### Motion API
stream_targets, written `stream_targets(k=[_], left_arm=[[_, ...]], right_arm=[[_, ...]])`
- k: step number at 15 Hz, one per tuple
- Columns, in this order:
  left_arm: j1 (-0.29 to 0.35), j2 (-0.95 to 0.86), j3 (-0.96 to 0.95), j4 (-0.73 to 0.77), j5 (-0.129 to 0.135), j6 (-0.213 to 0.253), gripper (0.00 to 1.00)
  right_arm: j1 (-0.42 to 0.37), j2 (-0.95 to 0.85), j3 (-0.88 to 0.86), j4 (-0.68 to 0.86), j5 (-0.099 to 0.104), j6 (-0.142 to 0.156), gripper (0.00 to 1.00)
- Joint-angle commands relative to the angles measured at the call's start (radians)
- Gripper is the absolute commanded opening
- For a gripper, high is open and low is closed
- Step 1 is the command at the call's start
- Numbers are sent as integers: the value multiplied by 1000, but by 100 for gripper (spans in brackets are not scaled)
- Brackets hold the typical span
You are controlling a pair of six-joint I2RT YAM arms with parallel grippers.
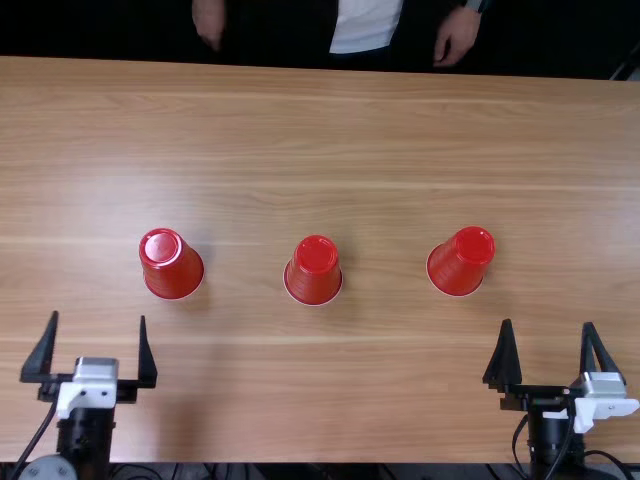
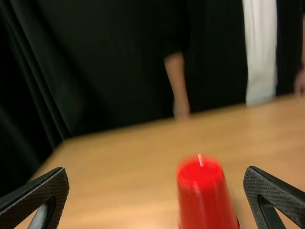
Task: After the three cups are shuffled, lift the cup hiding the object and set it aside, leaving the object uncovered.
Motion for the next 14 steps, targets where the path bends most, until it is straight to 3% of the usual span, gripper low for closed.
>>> stream_targets(k=[1,3,5,7,10,14], left_arm=[[-3,88,115,-40,-15,21,100],[-8,249,302,-250,-12,-50,100],[-5,382,443,-377,-19,-122,100],[0,507,567,-429,-23,-126,100],[1,730,810,-653,-41,-128,100],[23,925,1015,-841,-43,-128,100]], right_arm=[[-11,58,81,-32,9,-1,100],[-11,143,176,-124,9,-1,100],[-9,239,296,-214,8,-25,100],[-9,377,436,-330,2,-58,100],[-6,564,611,-514,2,-63,100],[-1,790,828,-770,2,-74,100]])
